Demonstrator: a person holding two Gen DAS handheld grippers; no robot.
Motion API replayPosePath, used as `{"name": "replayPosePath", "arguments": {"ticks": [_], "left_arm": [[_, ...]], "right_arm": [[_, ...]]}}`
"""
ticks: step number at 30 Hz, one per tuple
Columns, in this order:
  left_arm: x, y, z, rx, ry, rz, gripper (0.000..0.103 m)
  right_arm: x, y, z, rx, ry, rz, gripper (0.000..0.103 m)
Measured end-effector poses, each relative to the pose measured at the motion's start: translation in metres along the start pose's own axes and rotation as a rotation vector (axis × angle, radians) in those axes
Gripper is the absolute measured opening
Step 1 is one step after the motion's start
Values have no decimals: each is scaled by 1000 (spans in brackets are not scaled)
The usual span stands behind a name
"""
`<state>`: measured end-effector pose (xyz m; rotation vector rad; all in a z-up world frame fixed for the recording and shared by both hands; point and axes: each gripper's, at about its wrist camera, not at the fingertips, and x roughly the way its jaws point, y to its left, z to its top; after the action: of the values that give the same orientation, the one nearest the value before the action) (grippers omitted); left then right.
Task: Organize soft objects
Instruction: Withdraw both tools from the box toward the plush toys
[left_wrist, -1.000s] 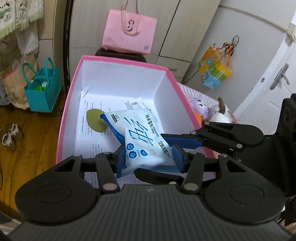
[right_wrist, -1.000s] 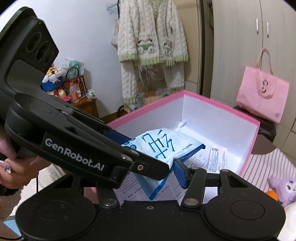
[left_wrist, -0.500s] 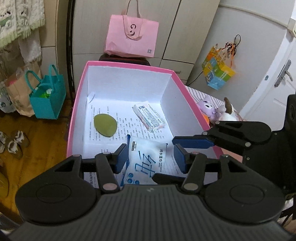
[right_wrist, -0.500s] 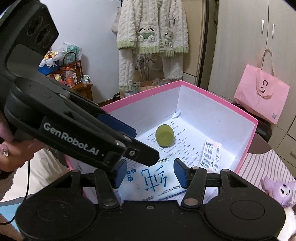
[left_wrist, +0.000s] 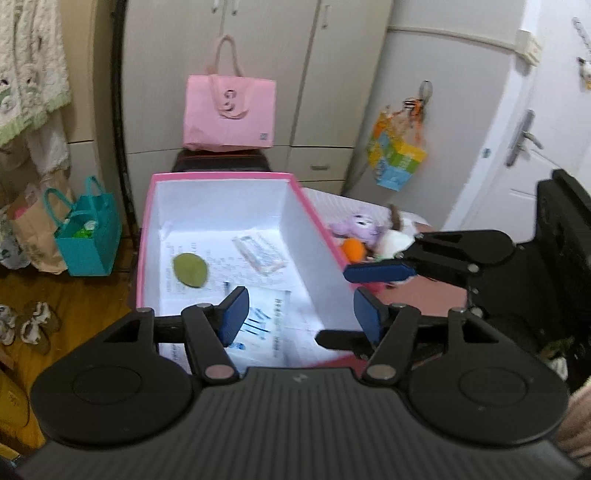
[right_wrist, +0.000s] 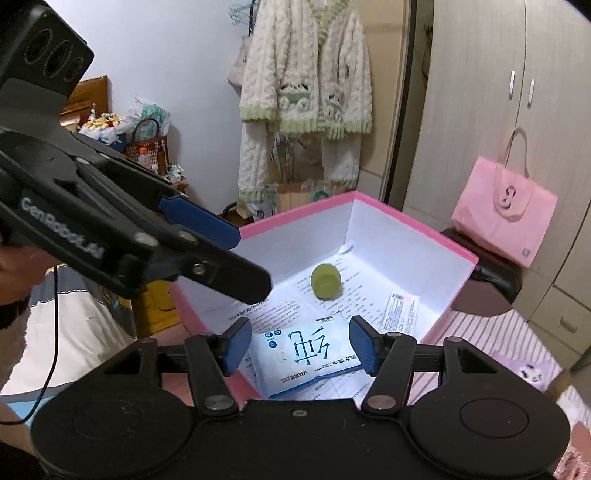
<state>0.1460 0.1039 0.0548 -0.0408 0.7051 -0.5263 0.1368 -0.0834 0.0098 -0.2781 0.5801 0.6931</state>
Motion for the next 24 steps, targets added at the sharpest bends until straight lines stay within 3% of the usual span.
{"name": "replayPosePath", "arguments": {"ticks": [3,11,19,24], "left_arm": [[-10,-10,1,9,9,-37,63],[-19,-44,-3,92,-54,-12,67],[-2,-71,-8,148,-63,-112,67],[13,-101,-10,208,-66,-113,67]], "right_arm": [[-15,-1,0,-1,-5,3,64],[-65,-12,-17,-12,-43,-13,65],[-110,-44,-64,72,-44,-116,65],[-135,-71,-87,148,-76,-194,65]]}}
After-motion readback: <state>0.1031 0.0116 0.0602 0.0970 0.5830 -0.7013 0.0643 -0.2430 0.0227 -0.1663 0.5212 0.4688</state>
